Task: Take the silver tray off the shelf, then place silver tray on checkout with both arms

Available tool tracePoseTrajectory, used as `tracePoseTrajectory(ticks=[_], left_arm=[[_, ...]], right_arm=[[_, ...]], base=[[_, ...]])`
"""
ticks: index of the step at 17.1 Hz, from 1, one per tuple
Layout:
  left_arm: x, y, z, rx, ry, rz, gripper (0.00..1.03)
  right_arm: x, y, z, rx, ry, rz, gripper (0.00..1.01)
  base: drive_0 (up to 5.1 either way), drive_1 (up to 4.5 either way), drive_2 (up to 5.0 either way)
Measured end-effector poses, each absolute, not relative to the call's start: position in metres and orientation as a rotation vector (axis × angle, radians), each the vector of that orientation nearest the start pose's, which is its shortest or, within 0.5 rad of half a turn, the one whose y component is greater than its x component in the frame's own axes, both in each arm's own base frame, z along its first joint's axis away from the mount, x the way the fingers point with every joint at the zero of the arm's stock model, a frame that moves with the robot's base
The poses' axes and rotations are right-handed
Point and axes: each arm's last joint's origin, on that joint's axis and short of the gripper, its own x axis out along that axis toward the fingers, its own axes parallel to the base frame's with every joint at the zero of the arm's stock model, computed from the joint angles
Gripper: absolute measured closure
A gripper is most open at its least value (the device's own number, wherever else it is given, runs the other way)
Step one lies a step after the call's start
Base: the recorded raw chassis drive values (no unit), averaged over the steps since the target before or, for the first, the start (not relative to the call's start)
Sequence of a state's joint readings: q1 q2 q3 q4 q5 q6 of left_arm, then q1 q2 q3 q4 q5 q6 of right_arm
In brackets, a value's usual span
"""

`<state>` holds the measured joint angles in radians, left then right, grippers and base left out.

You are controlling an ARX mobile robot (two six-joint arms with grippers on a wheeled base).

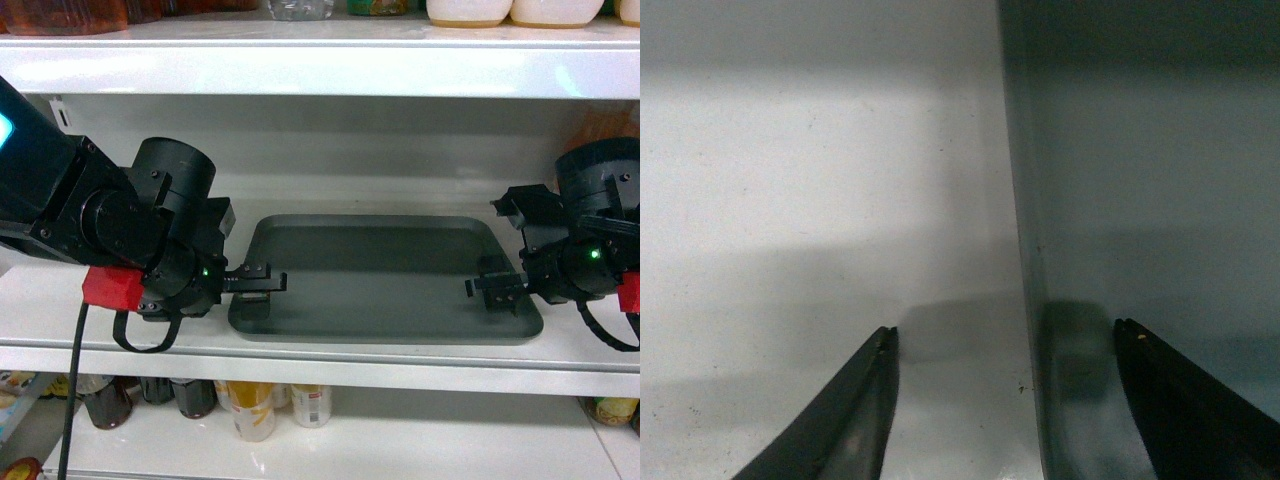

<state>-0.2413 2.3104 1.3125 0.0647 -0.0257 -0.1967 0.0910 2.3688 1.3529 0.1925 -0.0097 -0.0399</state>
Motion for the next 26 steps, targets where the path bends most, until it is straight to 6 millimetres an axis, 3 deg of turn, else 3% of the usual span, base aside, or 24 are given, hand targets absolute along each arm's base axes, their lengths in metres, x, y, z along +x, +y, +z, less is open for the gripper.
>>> tracePoseTrajectory(ticks=[4, 6, 7, 8, 12, 16, 18, 22, 23, 26], left_arm=[[0.426, -0.106, 0.045, -0.13, 0.95, -0.123, 0.77], [0.423, -0.106, 0.042, -0.163, 0.94, -0.102, 0.95], [0.419, -0.103, 0.042, -0.193, 0.93, -0.096, 1.01], [0.417, -0.102, 0.043, -0.198, 0.927, -0.09, 1.01], [0.378, -0.093, 0.066, -0.165, 0.898, -0.062, 1.01], [0.349, -0.092, 0.117, -0.143, 0.768, -0.066, 1.01], [0.324, -0.095, 0.137, -0.131, 0.712, -0.068, 1.0], [0.266, -0.095, 0.144, -0.121, 0.73, -0.055, 1.0], [0.26, -0.095, 0.146, -0.126, 0.724, -0.059, 1.0], [0.262, -0.096, 0.149, -0.132, 0.702, -0.06, 1.0]], right_arm=[[0.451, 0.041, 0.038, -0.089, 0.819, 0.1, 0.81], [0.449, 0.04, 0.037, -0.068, 0.812, 0.093, 0.97], [0.444, 0.039, 0.036, -0.045, 0.807, 0.084, 0.98], [0.441, 0.039, 0.037, -0.039, 0.807, 0.082, 0.98], [0.393, 0.037, 0.052, 0.028, 0.794, 0.104, 0.98], [0.354, 0.034, 0.1, 0.071, 0.672, 0.13, 0.98], [0.324, 0.03, 0.122, 0.083, 0.608, 0.141, 0.98], [0.256, 0.022, 0.137, 0.104, 0.569, 0.166, 0.98], [0.248, 0.021, 0.139, 0.106, 0.558, 0.165, 0.98], [0.251, 0.021, 0.144, 0.108, 0.532, 0.166, 0.98]], base=[[0.0, 0.0, 0.0], [0.0, 0.0, 0.0], [0.0, 0.0, 0.0], [0.0, 0.0, 0.0], [0.0, 0.0, 0.0], [0.0, 0.0, 0.0], [0.0, 0.0, 0.0], [0.0, 0.0, 0.0], [0.0, 0.0, 0.0], [0.0, 0.0, 0.0]])
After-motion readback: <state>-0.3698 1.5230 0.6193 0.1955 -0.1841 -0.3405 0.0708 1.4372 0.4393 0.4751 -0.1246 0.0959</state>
